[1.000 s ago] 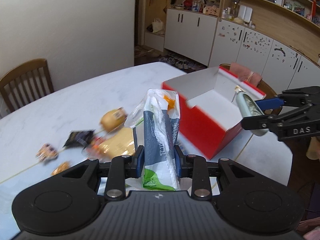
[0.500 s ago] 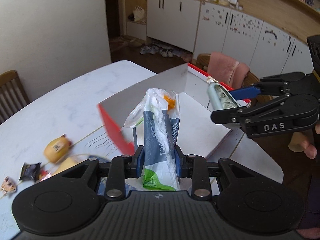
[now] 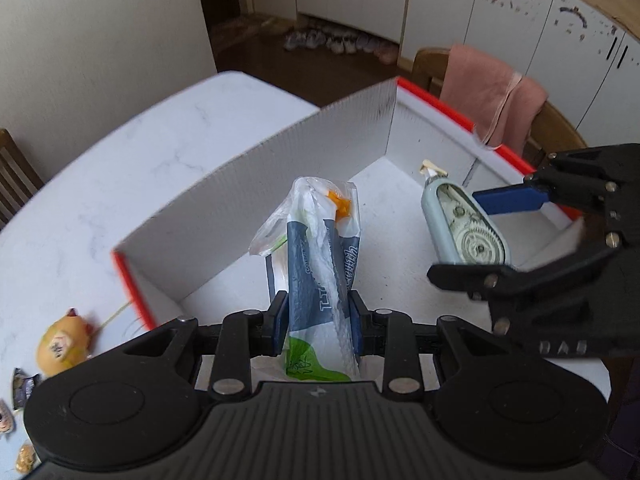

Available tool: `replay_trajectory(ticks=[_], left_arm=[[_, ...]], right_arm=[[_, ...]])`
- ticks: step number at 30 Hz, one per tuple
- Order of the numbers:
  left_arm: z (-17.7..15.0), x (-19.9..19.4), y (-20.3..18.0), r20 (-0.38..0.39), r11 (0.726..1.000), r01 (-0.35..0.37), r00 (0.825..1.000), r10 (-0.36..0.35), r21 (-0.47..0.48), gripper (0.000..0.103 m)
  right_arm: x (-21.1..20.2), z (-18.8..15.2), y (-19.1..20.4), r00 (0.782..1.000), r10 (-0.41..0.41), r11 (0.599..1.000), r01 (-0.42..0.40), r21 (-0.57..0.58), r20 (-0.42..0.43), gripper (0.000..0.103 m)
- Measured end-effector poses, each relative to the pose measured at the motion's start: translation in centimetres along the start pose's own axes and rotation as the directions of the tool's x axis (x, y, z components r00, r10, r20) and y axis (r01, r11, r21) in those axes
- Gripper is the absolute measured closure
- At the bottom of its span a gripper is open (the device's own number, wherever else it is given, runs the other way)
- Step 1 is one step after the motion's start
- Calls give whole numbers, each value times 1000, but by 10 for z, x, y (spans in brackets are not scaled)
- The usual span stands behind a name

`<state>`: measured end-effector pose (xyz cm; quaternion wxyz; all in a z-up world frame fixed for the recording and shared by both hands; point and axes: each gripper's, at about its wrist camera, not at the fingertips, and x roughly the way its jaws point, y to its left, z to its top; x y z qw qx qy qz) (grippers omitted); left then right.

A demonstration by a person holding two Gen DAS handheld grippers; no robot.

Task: Organize objects
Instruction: 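Carry both items into the red shoebox and open both tools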

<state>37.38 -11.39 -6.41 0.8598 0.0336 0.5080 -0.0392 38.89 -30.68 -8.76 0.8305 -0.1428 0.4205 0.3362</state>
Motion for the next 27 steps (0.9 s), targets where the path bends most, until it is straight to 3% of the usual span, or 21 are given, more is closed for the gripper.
replay_trajectory(ticks=[12, 27], left_arm=[[14, 61, -5, -157, 999, 37, 987, -34, 15, 74], [20, 80, -3, -209, 998, 69, 976, -66, 9, 70]], right_arm=[[40, -1, 5, 988, 15, 998, -25, -63, -154, 43], [52, 3, 1, 973, 11, 999, -23, -48, -231, 42]])
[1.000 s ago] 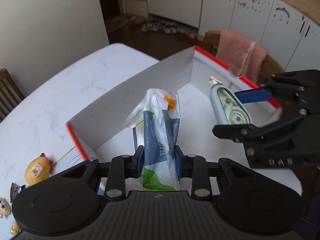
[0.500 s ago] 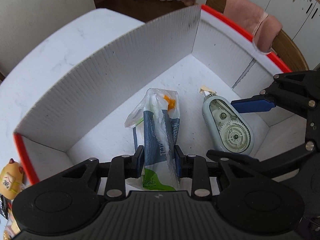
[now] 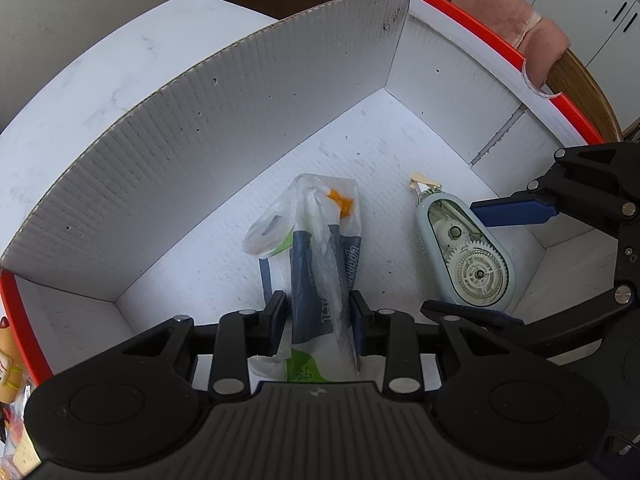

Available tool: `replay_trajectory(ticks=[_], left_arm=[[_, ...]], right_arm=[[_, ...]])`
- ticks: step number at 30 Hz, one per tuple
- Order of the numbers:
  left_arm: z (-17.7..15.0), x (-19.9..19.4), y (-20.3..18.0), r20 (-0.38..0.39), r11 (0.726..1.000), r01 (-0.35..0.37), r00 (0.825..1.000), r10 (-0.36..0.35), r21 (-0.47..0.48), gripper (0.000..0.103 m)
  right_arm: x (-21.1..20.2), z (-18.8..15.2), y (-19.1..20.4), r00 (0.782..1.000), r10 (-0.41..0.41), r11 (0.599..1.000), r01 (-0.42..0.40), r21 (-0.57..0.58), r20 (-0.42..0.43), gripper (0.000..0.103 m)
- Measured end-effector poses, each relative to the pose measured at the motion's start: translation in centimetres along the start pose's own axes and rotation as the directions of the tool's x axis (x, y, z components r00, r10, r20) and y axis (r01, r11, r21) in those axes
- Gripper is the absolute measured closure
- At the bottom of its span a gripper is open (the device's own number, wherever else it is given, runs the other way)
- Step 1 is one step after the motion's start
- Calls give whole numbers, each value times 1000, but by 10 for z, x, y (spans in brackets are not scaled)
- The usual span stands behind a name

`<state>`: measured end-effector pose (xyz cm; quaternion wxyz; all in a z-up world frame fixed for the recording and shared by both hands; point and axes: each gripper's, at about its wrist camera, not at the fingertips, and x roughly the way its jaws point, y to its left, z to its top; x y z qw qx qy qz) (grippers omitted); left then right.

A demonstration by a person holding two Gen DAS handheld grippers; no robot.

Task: Organize objects
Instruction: 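Carry both items into the red shoebox and open both tools, then withdraw both tools from the shoebox back toward the table items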

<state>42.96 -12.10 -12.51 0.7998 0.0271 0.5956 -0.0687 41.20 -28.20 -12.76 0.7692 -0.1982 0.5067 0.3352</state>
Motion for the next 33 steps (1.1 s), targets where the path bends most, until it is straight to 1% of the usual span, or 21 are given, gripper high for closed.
replay_trajectory(ticks=[1, 3, 5, 8, 10, 12, 13, 15, 17, 19, 25, 29, 31, 33], left_arm=[[-1, -1, 0, -2, 1000, 3, 1000, -3, 2, 66], [-1, -2, -1, -4, 1000, 3, 1000, -3, 11, 62], [-2, -3, -3, 2, 1000, -13, 1000, 13, 22, 60], [-6, -4, -2, 7, 1000, -16, 1000, 16, 13, 53], [-8, -9, 1, 12, 1000, -10, 1000, 10, -3, 44], [-9, -12, 4, 23, 1000, -10, 1000, 11, -18, 37], [-10, -15, 5, 29, 1000, -6, 1000, 7, -25, 36], [-11, -21, 7, 43, 999, 3, 999, -2, -34, 36], [-12, -29, 8, 59, 999, 16, 998, -14, -36, 36], [-15, -39, 8, 87, 999, 24, 996, -21, -33, 35], [-28, -71, 9, 181, 998, 59, 982, -51, -37, 35], [-39, -91, 6, 248, 998, 59, 968, -49, -33, 35], [-47, -104, 5, 288, 997, 65, 956, -52, -36, 35], [-57, -118, 6, 328, 997, 70, 943, -53, -40, 35]], right_arm=[[0, 0, 0, 1000, 0, 1000, 0, -2, 0, 42], [0, 1, -1, 1000, -5, 1000, 5, -6, 3, 42], [0, 1, -2, 1000, -9, 1000, 9, -9, 4, 41], [0, 0, -4, 1000, -11, 1000, 11, -9, 9, 40], [-2, -1, -6, 1000, -4, 1000, 4, -1, 14, 40], [-4, -1, -8, 1000, 2, 1000, -2, 7, 23, 39], [-6, -2, -9, 1000, 7, 1000, -8, 10, 30, 39], [-11, -2, -9, 999, 13, 1000, -14, 12, 46, 34], [-18, -4, -9, 998, 21, 1000, -22, 14, 65, 32], [-27, -6, -9, 995, 38, 999, -40, 16, 87, 32], [-55, -12, -5, 987, 45, 999, -48, 14, 155, 31], [-74, -15, -2, 979, 64, 997, -72, 34, 195, 31], [-84, -17, 1, 973, 89, 994, -102, 49, 215, 31], [-93, -19, 7, 966, 96, 992, -114, 61, 239, 31]])
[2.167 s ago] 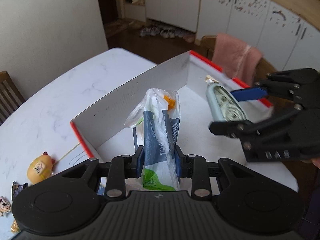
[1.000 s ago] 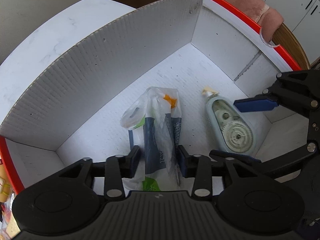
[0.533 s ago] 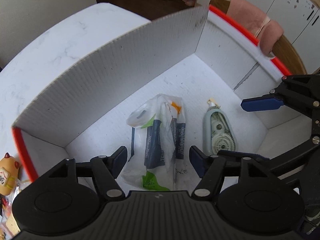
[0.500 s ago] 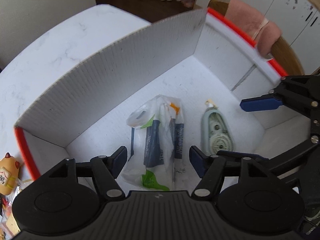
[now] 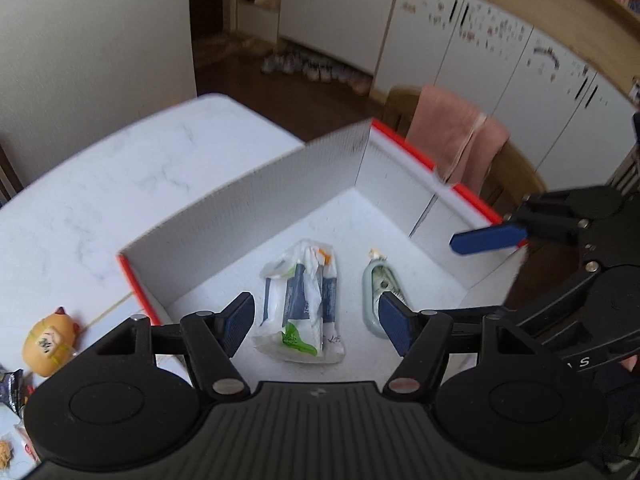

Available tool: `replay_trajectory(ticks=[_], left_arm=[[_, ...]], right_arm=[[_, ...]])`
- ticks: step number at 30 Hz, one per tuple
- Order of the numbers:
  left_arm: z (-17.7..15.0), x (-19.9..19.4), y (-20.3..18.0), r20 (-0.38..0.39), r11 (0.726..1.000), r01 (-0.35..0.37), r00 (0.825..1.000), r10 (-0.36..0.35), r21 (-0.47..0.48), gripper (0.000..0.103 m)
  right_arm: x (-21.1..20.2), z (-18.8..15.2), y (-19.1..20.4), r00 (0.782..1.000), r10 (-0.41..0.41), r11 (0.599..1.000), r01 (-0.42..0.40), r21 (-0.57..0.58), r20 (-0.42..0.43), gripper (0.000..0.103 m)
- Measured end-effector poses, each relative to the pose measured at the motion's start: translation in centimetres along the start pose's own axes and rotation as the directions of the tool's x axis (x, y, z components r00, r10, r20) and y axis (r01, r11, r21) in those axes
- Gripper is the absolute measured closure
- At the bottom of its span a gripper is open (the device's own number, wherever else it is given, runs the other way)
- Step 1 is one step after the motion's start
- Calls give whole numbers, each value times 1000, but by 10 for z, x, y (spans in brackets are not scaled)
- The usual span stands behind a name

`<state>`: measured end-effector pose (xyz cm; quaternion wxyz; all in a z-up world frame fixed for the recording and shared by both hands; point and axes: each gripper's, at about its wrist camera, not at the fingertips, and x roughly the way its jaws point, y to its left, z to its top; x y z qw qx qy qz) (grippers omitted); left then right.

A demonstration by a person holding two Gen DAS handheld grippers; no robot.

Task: Organize objects
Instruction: 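Withdraw both tools from the shoebox back toward the table items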

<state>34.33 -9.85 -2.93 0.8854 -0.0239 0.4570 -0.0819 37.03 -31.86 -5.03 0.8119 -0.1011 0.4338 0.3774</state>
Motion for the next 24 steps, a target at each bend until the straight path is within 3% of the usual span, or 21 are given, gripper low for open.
replay_trajectory(ticks=[9, 13, 24], left_arm=[[-35, -67, 18, 108, 998, 6, 994, 0, -56, 35], [-58, -93, 34, 149, 997, -17, 988, 28, -79, 26], [-131, -142, 93, 176, 987, -67, 980, 92, -143, 21]], right_arm=[[-26, -9, 50, 997, 2, 1000, -4, 23, 80, 28], [-31, -11, 80, 995, 1, 1000, -3, 27, 101, 27], [-15, -15, 167, 993, -8, 1000, 6, 17, 120, 19]])
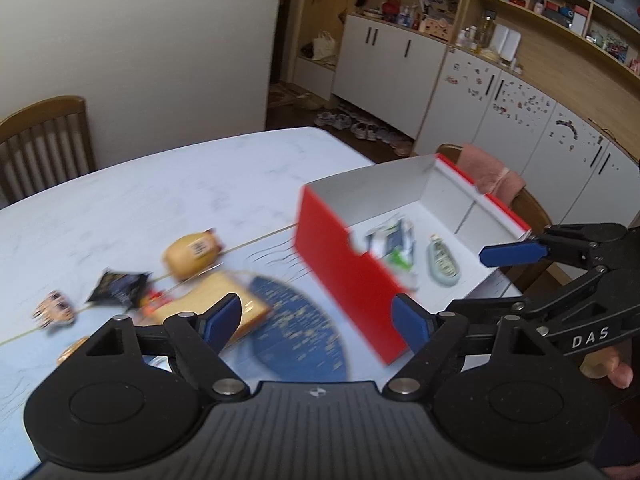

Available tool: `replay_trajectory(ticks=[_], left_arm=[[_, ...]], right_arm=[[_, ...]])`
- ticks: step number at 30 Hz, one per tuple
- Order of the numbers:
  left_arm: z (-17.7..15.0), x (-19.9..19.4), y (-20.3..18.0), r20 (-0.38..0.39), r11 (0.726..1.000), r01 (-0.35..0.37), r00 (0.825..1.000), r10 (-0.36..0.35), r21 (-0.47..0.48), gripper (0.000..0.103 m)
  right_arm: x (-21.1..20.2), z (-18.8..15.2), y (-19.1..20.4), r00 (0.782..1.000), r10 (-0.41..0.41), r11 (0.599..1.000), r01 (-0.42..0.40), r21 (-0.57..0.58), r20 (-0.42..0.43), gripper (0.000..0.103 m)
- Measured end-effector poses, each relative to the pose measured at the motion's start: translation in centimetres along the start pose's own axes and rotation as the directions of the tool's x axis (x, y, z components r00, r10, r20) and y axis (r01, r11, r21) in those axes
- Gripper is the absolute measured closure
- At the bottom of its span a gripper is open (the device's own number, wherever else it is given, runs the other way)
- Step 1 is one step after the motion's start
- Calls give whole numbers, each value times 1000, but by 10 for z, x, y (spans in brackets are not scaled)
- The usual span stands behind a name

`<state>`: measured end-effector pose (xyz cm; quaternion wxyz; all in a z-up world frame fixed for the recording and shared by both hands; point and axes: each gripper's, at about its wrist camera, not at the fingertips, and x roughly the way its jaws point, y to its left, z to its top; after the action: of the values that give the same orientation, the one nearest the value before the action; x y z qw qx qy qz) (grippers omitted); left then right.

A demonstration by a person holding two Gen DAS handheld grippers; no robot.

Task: Organize objects
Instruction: 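Withdraw both tools from the shoebox back toward the table items, then grasp the snack packet with the left tool while the right tool grasps the cotton swab bag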

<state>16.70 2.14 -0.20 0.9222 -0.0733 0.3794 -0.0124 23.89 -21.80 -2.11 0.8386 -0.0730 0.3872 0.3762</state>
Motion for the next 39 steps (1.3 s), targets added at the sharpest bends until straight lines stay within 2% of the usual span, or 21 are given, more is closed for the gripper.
replay_trajectory(ticks=[4, 9, 12, 18, 23, 35, 39], left_arm=[[-19, -19, 31, 10, 1000, -24, 1000, 24, -14, 20], [-40, -36, 63, 23, 999, -50, 998, 50, -21, 12], [-53, -40, 78, 20, 998, -56, 998, 57, -16, 1], [-78, -38, 105, 9, 998, -51, 999, 51, -30, 1], [-91, -29, 126, 6, 993, -111, 994, 111, -45, 1], [-91, 10, 185, 8, 978, -207, 978, 207, -15, 1], [-90, 23, 201, 1, 974, -226, 974, 226, -33, 1]], right_arm=[[11, -1, 30, 1000, 3, 1000, -3, -13, -3, 15], [23, -3, 60, 1000, -1, 1000, 1, -28, -1, 8], [32, -4, 74, 1000, -2, 1000, 1, -25, -7, 5], [45, -10, 96, 1000, -3, 1000, 3, -29, -21, 0], [58, -18, 105, 999, -13, 1000, 13, -11, -36, 0], [103, -20, 109, 995, -45, 999, 46, 4, -93, 0], [115, -23, 118, 993, -21, 1000, 23, 17, -118, 0]])
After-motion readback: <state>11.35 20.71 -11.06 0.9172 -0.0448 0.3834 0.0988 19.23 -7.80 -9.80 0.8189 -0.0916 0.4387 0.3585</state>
